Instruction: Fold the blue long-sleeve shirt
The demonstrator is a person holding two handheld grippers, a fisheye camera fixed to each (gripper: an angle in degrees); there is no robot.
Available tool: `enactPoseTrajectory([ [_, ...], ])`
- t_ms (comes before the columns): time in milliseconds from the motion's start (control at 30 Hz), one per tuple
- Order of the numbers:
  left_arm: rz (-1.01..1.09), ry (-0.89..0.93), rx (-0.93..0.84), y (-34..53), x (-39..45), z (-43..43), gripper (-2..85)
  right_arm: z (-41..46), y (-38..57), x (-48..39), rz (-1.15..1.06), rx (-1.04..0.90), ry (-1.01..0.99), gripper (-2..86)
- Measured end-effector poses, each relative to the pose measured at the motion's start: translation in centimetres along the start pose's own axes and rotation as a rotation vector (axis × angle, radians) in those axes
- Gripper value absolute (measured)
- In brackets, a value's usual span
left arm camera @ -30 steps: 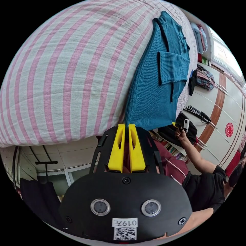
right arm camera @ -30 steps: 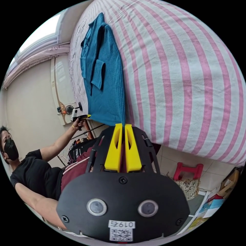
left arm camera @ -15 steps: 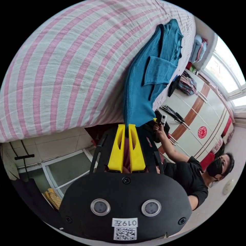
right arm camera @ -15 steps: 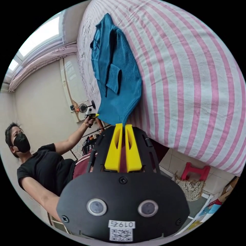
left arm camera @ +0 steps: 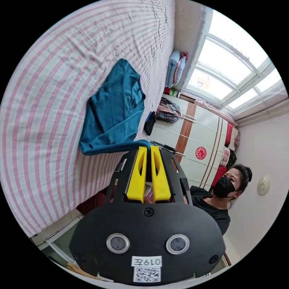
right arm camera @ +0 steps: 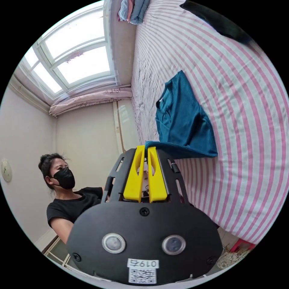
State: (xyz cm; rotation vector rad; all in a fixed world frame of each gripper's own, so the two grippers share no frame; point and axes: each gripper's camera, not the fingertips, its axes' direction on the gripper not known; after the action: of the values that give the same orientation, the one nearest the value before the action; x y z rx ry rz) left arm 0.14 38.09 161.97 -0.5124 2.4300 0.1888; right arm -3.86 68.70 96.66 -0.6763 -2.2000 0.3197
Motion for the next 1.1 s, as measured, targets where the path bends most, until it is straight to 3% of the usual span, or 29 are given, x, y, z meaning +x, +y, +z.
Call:
enactPoseTrajectory([
  [467,-0.214,0.102,0.192,-19.4,0.8,-0.2,1.9,4.1,-20.4,4.4,0.207,0.203,-0.054,0.0],
  [1100,-0.349,0.150,0.335,-29.1,2.5,2.1,3.0,5.9,-29.4,5.2,0.318,0.331,-0.053,0.7],
])
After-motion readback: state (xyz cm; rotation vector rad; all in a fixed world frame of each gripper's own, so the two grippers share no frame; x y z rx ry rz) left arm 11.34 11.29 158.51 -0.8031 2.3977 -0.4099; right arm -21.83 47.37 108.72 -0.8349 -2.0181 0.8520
